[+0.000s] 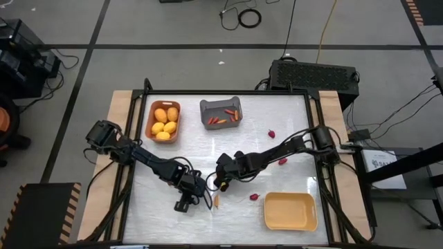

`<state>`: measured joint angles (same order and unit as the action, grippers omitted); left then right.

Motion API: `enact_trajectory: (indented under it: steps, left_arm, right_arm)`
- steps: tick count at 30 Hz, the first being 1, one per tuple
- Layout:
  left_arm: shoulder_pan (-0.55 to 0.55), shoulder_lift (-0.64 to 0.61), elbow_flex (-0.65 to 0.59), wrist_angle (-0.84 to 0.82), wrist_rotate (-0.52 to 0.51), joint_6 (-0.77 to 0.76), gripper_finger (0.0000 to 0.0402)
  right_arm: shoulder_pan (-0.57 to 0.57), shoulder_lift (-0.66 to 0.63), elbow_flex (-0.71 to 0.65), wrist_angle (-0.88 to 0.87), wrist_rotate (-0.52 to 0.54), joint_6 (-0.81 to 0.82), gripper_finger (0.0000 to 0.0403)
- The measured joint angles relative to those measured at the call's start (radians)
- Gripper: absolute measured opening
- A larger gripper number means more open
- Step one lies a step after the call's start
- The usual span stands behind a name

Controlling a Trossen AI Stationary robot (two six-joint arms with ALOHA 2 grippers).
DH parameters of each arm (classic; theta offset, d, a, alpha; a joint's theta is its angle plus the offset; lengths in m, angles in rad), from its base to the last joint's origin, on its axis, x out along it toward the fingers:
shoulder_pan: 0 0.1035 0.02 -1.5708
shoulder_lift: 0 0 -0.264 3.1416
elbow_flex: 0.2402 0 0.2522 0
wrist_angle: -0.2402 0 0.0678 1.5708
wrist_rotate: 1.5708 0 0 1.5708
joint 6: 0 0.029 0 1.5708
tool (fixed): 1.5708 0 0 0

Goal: Sort produce into baskets
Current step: Put the yellow chili pepper into the black bin

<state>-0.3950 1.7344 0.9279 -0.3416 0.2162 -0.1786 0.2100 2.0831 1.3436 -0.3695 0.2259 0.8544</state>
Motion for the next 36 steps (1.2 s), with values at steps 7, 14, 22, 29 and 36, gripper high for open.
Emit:
enact_trajectory:
  steps: [7,14,22,29,36]
  left_arm:
    - [0.0,-0.023,0.0,-0.088,0.004,0.038,0.0162]
    - [0.003,-0.066,-0.001,-0.208,-0.004,0.036,0.0162]
    - [0.011,-0.096,-0.001,-0.292,-0.04,0.004,0.0162]
    - [0.034,-0.104,0.0,-0.292,-0.057,-0.02,0.0162]
    - [0.063,-0.103,0.0,-0.283,-0.06,-0.052,0.0162]
  right_arm:
    - [0.002,0.066,0.138,-0.149,0.0,-0.029,0.0059]
    - [-0.054,0.001,0.153,-0.207,0.001,-0.101,0.0006]
    - [-0.216,-0.094,0.154,-0.184,-0.003,-0.232,0.0015]
    - [-0.391,-0.107,0.154,-0.141,-0.077,-0.34,0.0017]
    - [-0.486,-0.108,0.154,-0.054,-0.161,-0.365,0.0017]
